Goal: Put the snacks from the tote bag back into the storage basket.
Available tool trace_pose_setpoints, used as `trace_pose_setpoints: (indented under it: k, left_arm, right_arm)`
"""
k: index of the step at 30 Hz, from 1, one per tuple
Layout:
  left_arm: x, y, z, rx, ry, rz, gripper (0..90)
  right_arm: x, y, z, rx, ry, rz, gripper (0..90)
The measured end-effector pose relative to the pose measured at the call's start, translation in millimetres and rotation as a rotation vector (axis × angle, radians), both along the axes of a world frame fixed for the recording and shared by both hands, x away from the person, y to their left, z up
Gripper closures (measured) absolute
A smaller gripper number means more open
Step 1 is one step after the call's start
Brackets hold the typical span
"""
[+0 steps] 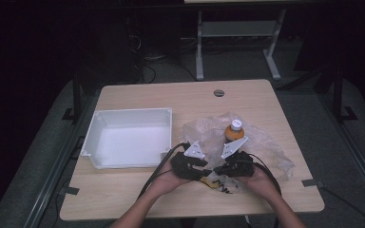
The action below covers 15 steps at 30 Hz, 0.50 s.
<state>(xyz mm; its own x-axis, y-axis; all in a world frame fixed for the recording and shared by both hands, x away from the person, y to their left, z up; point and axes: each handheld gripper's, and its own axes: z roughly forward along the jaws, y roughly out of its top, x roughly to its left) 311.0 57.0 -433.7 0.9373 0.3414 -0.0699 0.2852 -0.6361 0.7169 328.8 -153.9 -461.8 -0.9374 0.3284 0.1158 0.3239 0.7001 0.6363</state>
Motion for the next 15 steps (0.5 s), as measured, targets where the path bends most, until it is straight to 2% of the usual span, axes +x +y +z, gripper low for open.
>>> trace_pose_setpoints:
  k: [4, 5, 8, 10, 11, 13, 15]
  left_arm:
    - [1.2, -5.9, -9.6, 0.035, 0.006, 0.02, 69.0]
    - [2.2, -6.3, -11.1, 0.056, -0.003, 0.006, 70.0]
    - [1.0, -10.4, -17.5, 0.071, 0.0, 0.001, 70.6]
    - [-0.5, -13.4, -21.5, 0.065, 0.009, 0.01, 70.6]
    - [-0.7, -13.9, -22.4, 0.067, 0.013, 0.01, 70.8]
    - [-1.0, -15.2, -24.9, 0.07, 0.015, 0.012, 70.9]
    - [-1.3, -16.0, -27.4, 0.069, 0.016, 0.017, 71.2]
  right_arm:
    - [-0.3, -0.5, 0.5, 0.001, 0.011, -0.004, 89.5]
    - [-0.1, -1.3, 0.6, 0.002, 0.008, -0.004, 89.4]
    - [-0.6, -3.4, 1.5, 0.003, 0.002, -0.008, 88.3]
    - [-1.9, -4.7, 3.1, 0.009, 0.006, -0.014, 87.5]
    - [-2.1, -6.0, 3.6, 0.014, -0.008, -0.012, 86.8]
    - [-4.0, -7.5, 6.0, 0.023, 0.005, -0.026, 85.7]
    - [-5.4, -10.6, 9.0, 0.033, -0.011, -0.036, 83.7]
